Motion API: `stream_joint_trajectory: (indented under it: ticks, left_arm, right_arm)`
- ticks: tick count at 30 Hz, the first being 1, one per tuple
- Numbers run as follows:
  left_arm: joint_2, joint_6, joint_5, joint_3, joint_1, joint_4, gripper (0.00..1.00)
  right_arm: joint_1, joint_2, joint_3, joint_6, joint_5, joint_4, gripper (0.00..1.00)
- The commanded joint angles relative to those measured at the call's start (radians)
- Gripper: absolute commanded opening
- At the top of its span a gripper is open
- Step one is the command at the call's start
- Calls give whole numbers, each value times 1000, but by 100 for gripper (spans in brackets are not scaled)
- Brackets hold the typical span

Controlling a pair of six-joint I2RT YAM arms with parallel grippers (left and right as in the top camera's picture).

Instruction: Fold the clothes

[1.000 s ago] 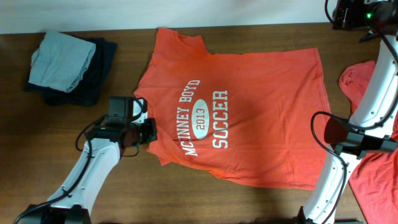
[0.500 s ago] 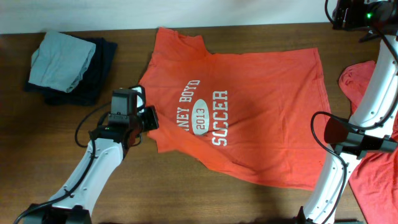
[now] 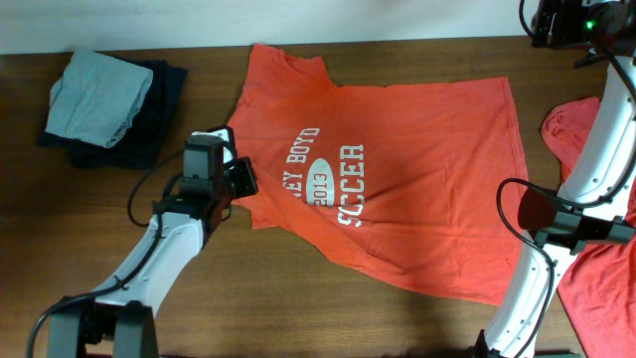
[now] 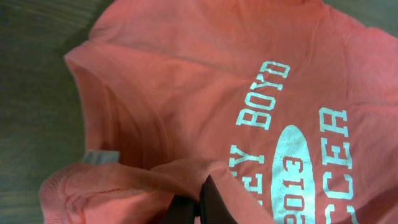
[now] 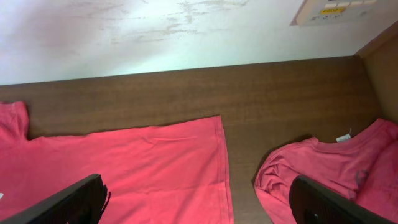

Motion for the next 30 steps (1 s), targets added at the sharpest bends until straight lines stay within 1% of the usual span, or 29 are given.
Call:
stream_joint_trajectory:
  ticks: [1, 3, 5, 6, 8, 9, 10, 12, 15, 16, 17, 18, 19, 22, 24, 25, 26, 27, 28, 30]
  left_arm:
    - [15, -16, -8, 12, -15, 42, 1]
    - [15, -16, -7, 12, -20, 71, 5]
    - [15, -15, -8, 12, -23, 100, 15]
    - [15, -15, -8, 12, -23, 109, 26]
    - [15, -15, -8, 12, -23, 125, 56]
    - [15, -15, -8, 12, -23, 127, 65]
    - [15, -15, -8, 12, -23, 130, 71]
    - [15, -14, -7, 12, -23, 129, 76]
    - [4, -15, 6, 16, -23, 90, 77]
    - [-8, -16, 9, 21, -23, 49, 76]
    - [-21, -16, 8, 27, -23, 5, 72]
    - [-37, -15, 6, 33, -23, -54, 64]
    - [-53, -15, 3, 38, -23, -114, 61]
    - [-85, -15, -8, 39, -23, -262, 55]
    - [-89, -15, -11, 39, -24, -356, 48]
    - [-89, -15, -11, 39, -26, -393, 42]
    - [-89, -14, -11, 38, -30, -422, 33]
    - [-89, -12, -13, 37, -33, -435, 19]
    - [-89, -3, -15, 35, -39, -439, 10]
    - [-88, 0, -56, 32, -55, -435, 1]
  right_arm:
    - [5, 3, 0, 0, -13, 0, 99]
    - [5, 3, 0, 0, -13, 0, 99]
    - [5, 3, 0, 0, -13, 0, 99]
    - [5, 3, 0, 0, -13, 0, 99]
    - [5, 3, 0, 0, -13, 0, 99]
    - [5, 3, 0, 0, -13, 0, 99]
    - [5, 3, 0, 0, -13, 0, 99]
    - [5, 3, 0, 0, -13, 0, 99]
    - [5, 3, 0, 0, -13, 0, 99]
    - [5, 3, 0, 0, -13, 0, 99]
    - [5, 3, 0, 0, -13, 0, 99]
    - [5, 3, 0, 0, -13, 0, 98]
    - [5, 3, 0, 0, -13, 0, 99]
    - [5, 3, 0, 0, -13, 0, 99]
    - [5, 3, 0, 0, -13, 0, 99]
    - [5, 3, 0, 0, -13, 0, 99]
    - [5, 3, 0, 0, -13, 0, 99]
    - [5, 3, 0, 0, -13, 0, 99]
    - [5, 3, 0, 0, -13, 0, 99]
    - [5, 3, 0, 0, -13, 0, 99]
